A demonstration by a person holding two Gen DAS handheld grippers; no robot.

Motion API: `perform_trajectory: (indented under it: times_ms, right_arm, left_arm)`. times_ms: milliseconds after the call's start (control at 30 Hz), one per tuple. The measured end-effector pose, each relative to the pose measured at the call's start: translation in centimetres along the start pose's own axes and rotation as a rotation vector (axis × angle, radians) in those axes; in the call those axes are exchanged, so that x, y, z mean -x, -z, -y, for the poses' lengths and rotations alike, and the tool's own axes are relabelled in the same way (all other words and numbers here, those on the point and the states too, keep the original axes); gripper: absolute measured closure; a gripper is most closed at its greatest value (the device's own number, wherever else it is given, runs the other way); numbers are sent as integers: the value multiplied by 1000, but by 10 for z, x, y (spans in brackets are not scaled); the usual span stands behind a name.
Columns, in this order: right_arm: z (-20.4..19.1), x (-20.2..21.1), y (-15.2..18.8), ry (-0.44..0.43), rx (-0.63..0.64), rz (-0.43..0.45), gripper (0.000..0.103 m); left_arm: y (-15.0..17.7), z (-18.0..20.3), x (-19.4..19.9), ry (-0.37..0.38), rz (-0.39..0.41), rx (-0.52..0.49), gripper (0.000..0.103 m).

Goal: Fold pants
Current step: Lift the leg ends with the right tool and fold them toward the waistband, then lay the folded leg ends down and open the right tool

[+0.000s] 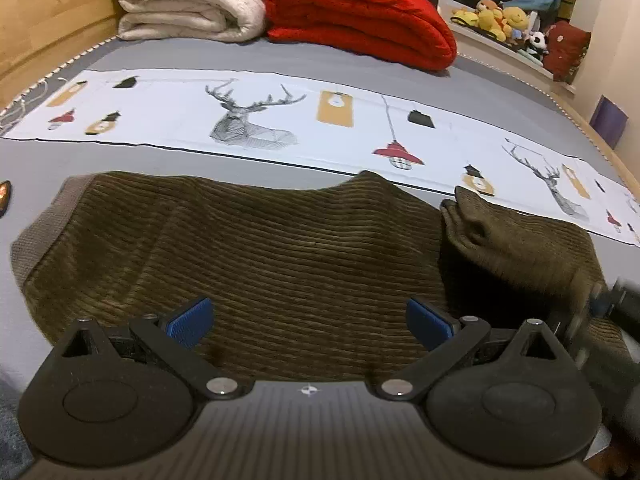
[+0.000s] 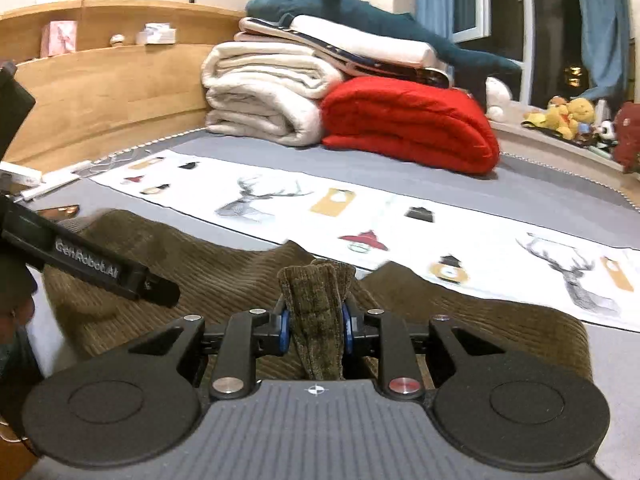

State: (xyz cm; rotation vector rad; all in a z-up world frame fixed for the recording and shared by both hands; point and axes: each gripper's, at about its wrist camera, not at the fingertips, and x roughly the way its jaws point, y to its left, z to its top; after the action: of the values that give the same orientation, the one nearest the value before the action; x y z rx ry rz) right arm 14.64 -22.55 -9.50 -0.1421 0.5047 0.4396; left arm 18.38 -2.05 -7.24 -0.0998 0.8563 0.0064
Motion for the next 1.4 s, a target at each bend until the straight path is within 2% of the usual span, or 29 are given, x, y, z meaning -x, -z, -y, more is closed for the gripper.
perform_trajectory:
  times_ms: [133, 200, 333, 433, 500, 667, 767, 833, 900, 933, 1000, 1033, 1067, 1133, 1233, 1300, 1333, 1400]
  right_arm:
    - [-38, -20, 48, -45, 268, -213, 77]
    - [-45, -17, 59, -29, 321, -187, 73]
    - [-30, -1, 49, -123, 160, -199, 57]
    - [-20, 7, 48, -202, 85, -218, 54]
    - [-20, 11, 52, -221, 86, -218, 51]
    - [-5, 18, 49, -261, 28, -220, 51]
    - [9, 29, 45, -285, -60, -230, 54]
    - [23, 40, 43, -217, -106, -198, 54]
    - [37, 49, 43, -141, -153, -148, 54]
    - [44, 51, 45, -63, -163, -128, 54]
    - [48, 43, 52, 54, -112, -169, 53]
    - [46, 34, 60, 85, -59, -226, 53]
    - [44, 29, 66, 91, -26, -248, 54]
    - [34, 32, 67, 115, 24, -222, 54]
    - [43, 45, 54, 94, -79, -178, 54]
    - [52, 48, 50, 133, -109, -172, 54]
    - [56, 44, 51, 166, -105, -207, 54]
    - [62, 29, 64, 160, -92, -296, 53]
  left_arm:
    - [0, -2, -2, -2, -6, -6, 0]
    - [1, 3, -5, 17, -12, -8, 0]
    - [1, 28, -11, 56, -12, -53, 0]
    - [1, 50, -20, 71, -21, -103, 0]
    - [5, 64, -29, 85, -43, -142, 0]
    - [37, 84, -47, 8, -70, -279, 0]
    - [56, 84, -42, -63, 7, -315, 0]
    - [64, 84, -46, -100, -8, -355, 0]
    - [68, 77, -48, -106, -5, -327, 0]
    - [68, 75, -49, -105, -15, -308, 0]
    - [67, 74, -50, -112, -24, -286, 0]
    - [68, 76, -49, -121, -18, -293, 0]
    - [70, 79, -47, -133, -6, -309, 0]
    - [73, 82, -43, -154, 16, -333, 0]
    - [73, 79, -44, -152, 11, -318, 0]
    - [72, 78, -45, -146, 2, -305, 0]
    - [72, 78, -45, -145, 0, -303, 0]
    - [71, 79, -45, -147, -3, -310, 0]
